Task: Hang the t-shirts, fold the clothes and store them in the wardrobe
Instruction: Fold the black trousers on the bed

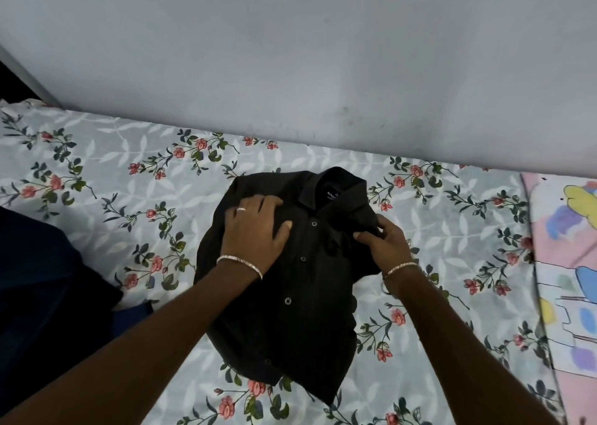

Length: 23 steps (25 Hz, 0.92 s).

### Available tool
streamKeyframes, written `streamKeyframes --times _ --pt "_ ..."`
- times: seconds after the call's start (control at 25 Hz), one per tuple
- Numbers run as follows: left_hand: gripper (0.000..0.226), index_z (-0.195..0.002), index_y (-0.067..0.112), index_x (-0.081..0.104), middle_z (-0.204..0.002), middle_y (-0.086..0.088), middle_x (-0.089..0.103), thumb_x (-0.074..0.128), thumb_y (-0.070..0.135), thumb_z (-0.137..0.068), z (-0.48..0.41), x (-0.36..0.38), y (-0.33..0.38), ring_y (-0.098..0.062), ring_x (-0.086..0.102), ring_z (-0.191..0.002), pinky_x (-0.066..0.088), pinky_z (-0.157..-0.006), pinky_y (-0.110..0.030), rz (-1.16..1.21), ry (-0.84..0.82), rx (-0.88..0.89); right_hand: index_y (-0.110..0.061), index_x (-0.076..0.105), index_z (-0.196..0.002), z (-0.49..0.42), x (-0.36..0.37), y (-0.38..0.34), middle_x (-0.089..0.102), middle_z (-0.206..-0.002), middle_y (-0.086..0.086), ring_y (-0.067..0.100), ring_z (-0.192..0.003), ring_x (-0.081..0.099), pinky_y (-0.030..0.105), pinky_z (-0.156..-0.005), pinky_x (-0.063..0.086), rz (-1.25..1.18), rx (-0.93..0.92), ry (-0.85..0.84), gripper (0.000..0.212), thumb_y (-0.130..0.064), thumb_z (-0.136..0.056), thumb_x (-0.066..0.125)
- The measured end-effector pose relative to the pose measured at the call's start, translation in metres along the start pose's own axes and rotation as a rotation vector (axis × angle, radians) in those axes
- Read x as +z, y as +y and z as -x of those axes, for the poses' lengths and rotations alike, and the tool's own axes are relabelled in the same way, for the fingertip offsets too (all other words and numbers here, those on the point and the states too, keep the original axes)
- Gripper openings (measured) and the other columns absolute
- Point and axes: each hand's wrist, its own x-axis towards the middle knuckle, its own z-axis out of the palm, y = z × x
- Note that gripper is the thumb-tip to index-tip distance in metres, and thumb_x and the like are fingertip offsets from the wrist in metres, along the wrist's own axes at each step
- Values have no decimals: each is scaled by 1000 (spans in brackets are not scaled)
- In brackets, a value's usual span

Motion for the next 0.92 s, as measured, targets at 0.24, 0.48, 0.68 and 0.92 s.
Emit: streamKeyframes --times 0.24,0.48,0.68,0.92 --pt "35 -129 15 53 -99 1 62 60 16 -95 13 -50 43 -13 63 -87 49 -83 -30 726 -9 -236 -8 72 -109 81 15 -42 74 -103 15 27 -99 70 40 -92 55 -180 -261 -292 33 13 -87 62" --pt "90 -143 43 36 -161 6 18 59 4 -65 -2 -135 28 -29 21 -147 28 -101 -44 90 -172 341 -13 77 -86 153 9 -85 70 -98 10 21 -94 67 26 -83 51 -102 -423 -531 25 7 -82 62" --pt "24 -79 40 48 -86 16 66 62 21 -74 12 -190 26 -12 68 -96 46 -90 -41 175 -388 460 -8 75 -106 213 1 -106 74 -102 9 22 -100 69 29 -87 53 -76 -481 -552 25 3 -89 59" --pt "18 -107 27 66 -92 2 69 68 32 -89 31 -247 35 -21 64 -90 49 -80 -30 275 -415 266 -5 75 -102 263 -40 -135 75 -99 16 33 -97 70 43 -85 57 -71 -452 -215 14 -9 -95 63"
